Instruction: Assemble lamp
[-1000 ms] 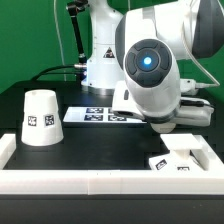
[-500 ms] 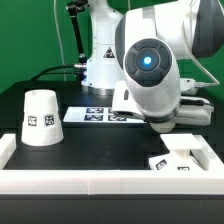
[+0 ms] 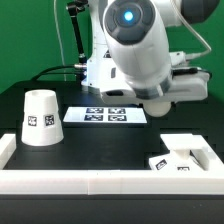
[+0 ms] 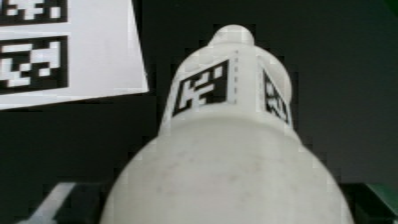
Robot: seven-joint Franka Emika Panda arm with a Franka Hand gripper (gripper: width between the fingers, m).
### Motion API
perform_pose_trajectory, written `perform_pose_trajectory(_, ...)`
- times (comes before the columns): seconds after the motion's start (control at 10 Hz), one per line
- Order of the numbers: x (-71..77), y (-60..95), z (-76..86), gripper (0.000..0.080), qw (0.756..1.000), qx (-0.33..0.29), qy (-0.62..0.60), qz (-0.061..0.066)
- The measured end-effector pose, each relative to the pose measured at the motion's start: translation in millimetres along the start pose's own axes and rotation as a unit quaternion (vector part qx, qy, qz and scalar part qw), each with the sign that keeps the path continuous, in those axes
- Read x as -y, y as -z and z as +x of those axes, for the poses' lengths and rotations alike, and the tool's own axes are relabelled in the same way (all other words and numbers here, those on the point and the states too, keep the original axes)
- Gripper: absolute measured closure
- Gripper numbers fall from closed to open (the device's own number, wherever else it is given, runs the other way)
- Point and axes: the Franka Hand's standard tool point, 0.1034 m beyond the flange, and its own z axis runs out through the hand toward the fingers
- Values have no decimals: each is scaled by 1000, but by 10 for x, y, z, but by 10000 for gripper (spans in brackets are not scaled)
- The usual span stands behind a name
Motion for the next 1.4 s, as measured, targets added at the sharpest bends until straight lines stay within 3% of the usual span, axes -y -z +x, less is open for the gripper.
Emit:
perform_pose_trajectory(0.1,24,134,8,220,1000,-13,3,2)
perform_pose_trajectory(0.3,20,87,56,220,1000,-28,2,1)
perform_pose_trajectory(0.5,14,144,170,220,994,-112,10,-1)
perform_pose_trajectory(0.6,-72,65,213,220,987,-155,35,-8)
perform_pose_trajectory(0.7,-117,124,205,220,981,-190,45,-14)
perform_pose_trajectory(1.1,-59,665,224,220,946,-315,76,-23)
perform_pose_trajectory(1.4,-121,661,290,220,914,-397,72,-33)
